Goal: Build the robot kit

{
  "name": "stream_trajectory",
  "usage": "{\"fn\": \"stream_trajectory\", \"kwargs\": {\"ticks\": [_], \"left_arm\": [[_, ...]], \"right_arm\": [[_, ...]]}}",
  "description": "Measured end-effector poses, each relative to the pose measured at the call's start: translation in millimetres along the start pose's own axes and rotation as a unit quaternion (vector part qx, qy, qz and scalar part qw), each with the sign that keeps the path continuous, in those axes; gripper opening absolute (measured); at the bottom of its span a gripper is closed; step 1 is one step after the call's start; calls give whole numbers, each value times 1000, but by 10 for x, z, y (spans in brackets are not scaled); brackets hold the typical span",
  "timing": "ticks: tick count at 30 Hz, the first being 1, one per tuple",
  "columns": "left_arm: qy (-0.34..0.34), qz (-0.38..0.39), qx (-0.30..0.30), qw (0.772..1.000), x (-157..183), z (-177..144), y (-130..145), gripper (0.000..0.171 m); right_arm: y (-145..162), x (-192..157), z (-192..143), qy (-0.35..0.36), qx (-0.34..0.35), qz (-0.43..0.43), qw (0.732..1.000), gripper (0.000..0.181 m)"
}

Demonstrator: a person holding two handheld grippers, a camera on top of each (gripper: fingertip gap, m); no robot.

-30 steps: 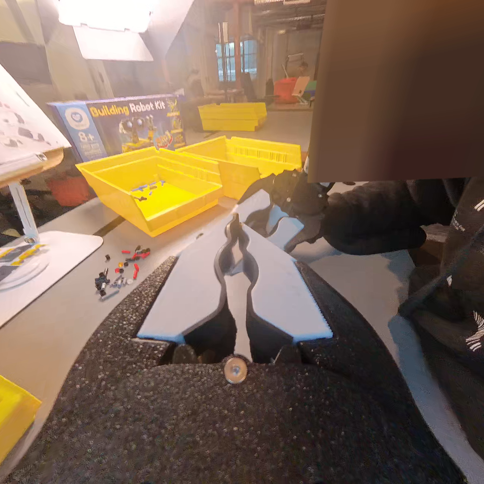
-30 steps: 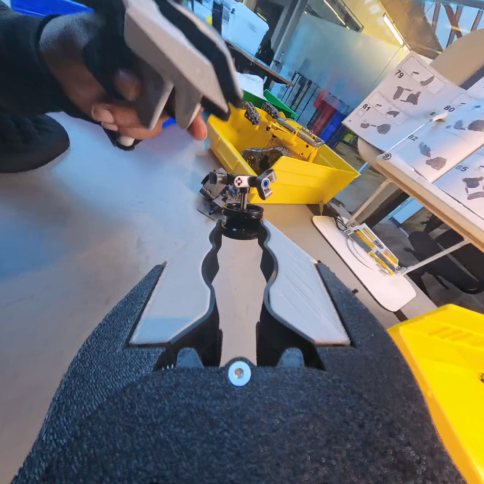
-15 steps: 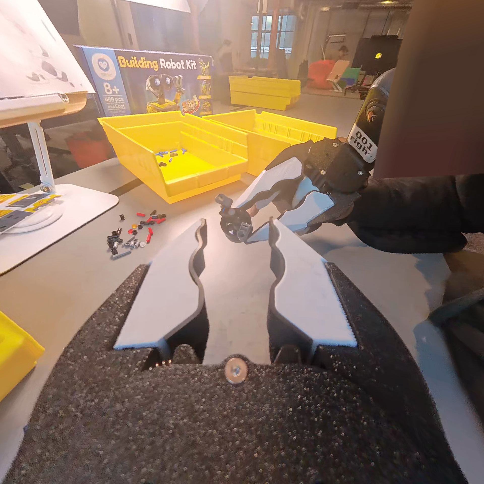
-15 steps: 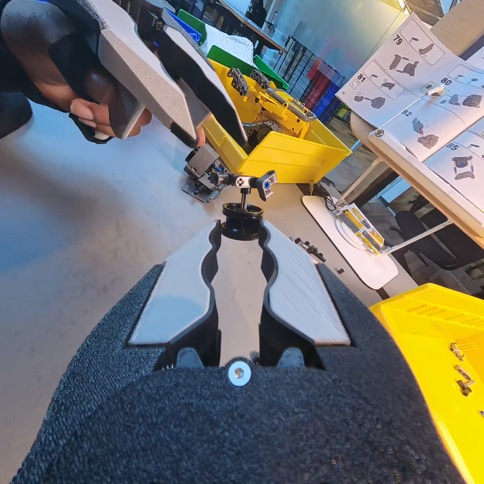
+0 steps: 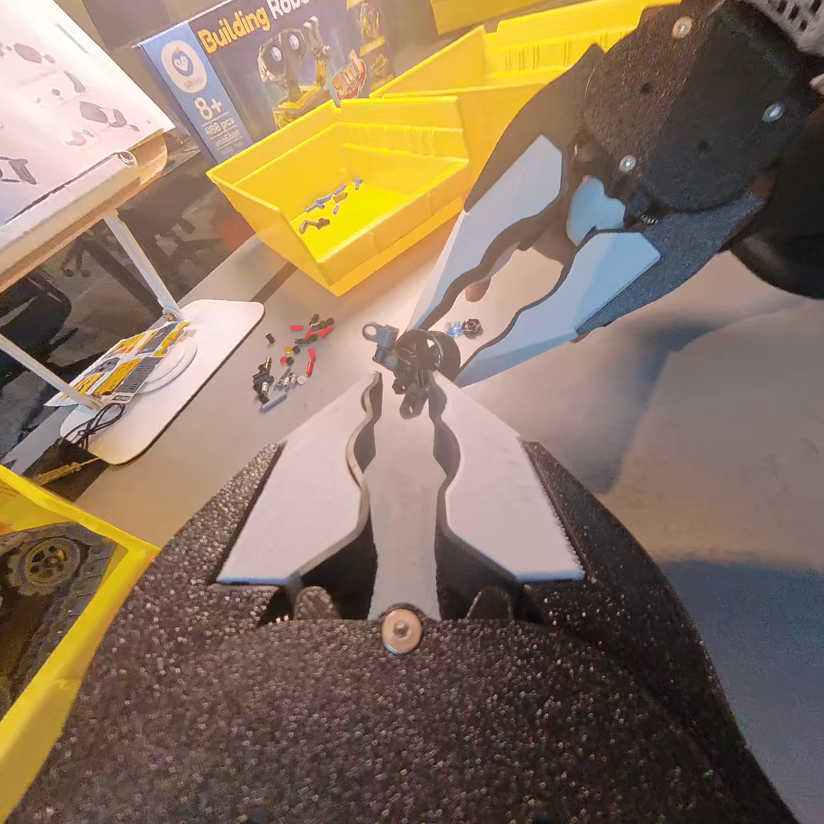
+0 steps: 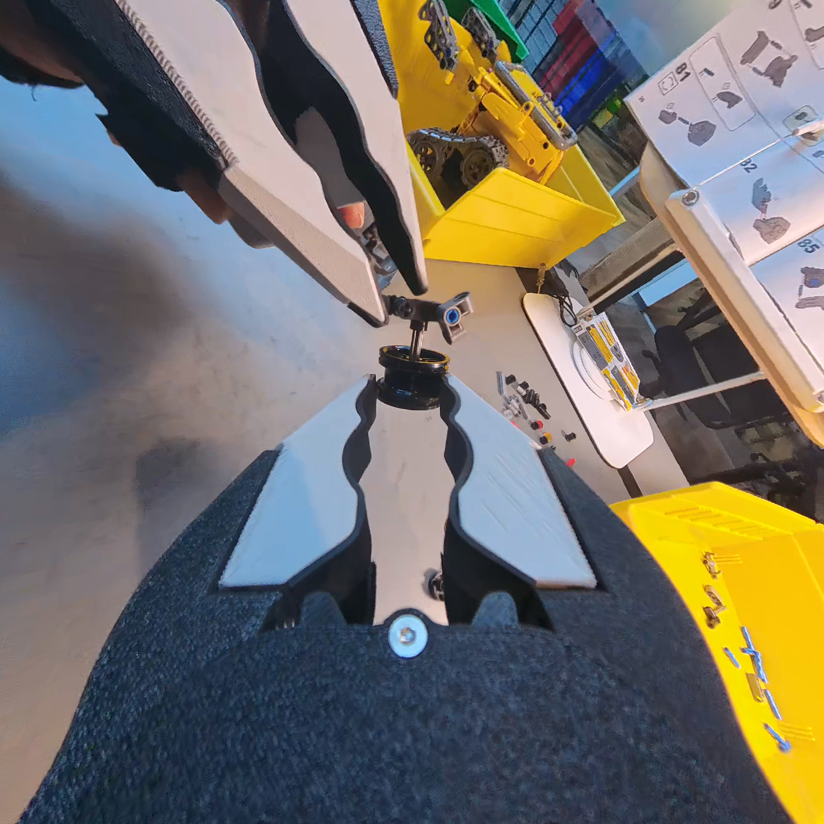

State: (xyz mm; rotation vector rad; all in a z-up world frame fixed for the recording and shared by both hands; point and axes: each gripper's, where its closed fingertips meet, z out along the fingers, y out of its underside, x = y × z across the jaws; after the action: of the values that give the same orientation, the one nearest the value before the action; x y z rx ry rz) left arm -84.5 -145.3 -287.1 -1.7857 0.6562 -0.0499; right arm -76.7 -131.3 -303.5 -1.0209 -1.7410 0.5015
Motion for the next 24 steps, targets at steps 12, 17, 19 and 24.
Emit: {"fn": "stream_trajectory", "kwargs": {"ticks": [12,17,19,24], "left_arm": [[72,-174,69,980,-40,-55,-115,11],[140,-328,141,923,-89,-122,-225,7],[150,-358,153,909,-89,-117,-242,7],[121,-322,143,928,-62,-95,-260,7]], "right_arm": [[-210,-6,-134,-74,115,143,980,29],[-409,81,-258,-76,192,177,962,35],[-444,67,-270,-63,195,151,967,39],[-502,137,-297,9,191,86,978,38]]}}
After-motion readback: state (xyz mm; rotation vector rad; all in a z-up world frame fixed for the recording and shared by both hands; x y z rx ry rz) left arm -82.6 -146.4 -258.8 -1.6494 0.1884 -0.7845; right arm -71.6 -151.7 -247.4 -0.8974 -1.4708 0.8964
